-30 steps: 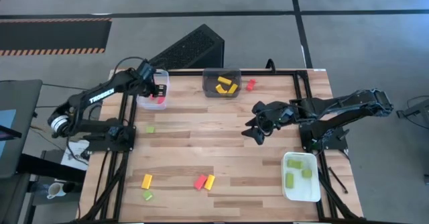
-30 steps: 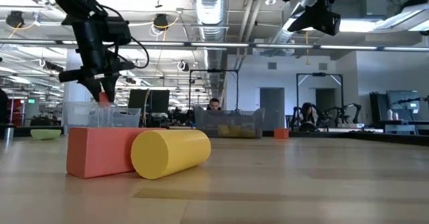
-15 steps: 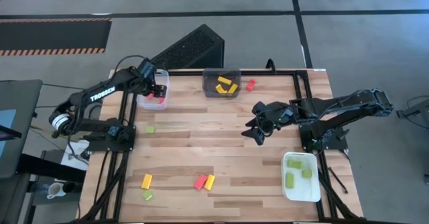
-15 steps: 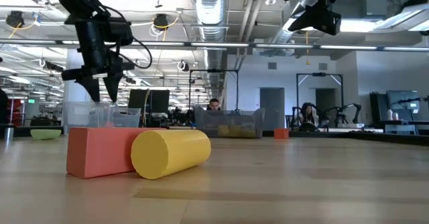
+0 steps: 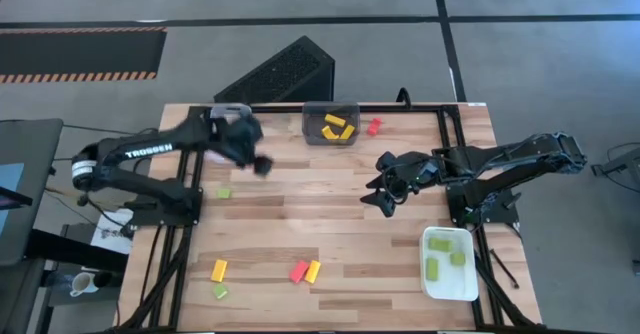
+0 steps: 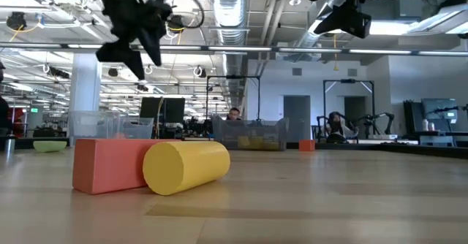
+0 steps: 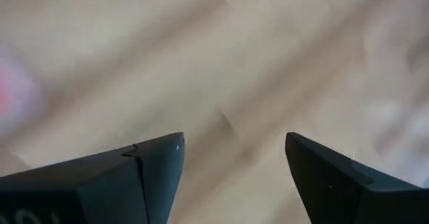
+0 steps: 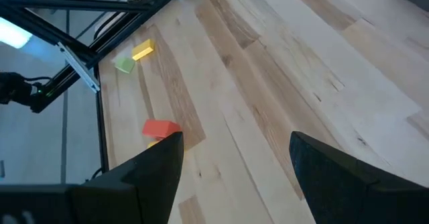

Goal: Sort & place blocks by color
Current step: Put the green block into the white bin

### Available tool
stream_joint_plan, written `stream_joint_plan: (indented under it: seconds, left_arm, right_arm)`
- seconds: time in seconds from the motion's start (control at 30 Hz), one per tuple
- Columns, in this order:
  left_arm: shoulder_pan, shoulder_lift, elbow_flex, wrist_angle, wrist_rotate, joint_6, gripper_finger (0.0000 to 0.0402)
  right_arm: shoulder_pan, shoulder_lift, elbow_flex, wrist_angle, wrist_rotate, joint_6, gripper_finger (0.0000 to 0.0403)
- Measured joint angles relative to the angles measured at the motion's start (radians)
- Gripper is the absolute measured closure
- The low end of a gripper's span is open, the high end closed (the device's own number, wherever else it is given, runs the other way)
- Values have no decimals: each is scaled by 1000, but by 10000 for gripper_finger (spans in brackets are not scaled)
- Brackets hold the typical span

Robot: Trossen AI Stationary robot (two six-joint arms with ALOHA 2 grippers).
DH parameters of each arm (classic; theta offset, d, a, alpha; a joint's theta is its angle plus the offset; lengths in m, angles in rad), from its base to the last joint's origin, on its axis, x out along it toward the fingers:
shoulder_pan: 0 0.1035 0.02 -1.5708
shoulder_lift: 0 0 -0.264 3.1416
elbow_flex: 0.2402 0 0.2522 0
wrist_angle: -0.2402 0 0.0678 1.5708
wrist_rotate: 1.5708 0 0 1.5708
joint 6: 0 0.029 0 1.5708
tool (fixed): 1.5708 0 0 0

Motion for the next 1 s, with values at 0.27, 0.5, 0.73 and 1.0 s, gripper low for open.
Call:
stream_joint_plan:
  seconds: [0.27, 0.5, 0.73, 1.0]
  left_arm:
    - [-515, 1, 0, -63, -19, -371, 164]
    - [-756, 33, -9, -226, 109, -823, 164]
    - [-825, 29, -113, -188, 183, -995, 164]
    - [-850, 30, -274, 131, 228, -1030, 164]
  right_arm:
    - [70, 0, 0, -3, -3, -113, 108]
    - [88, 0, 0, 2, -5, -133, 108]
    - [67, 0, 0, 17, -2, -80, 108]
    - [55, 0, 0, -1, -1, -70, 107]
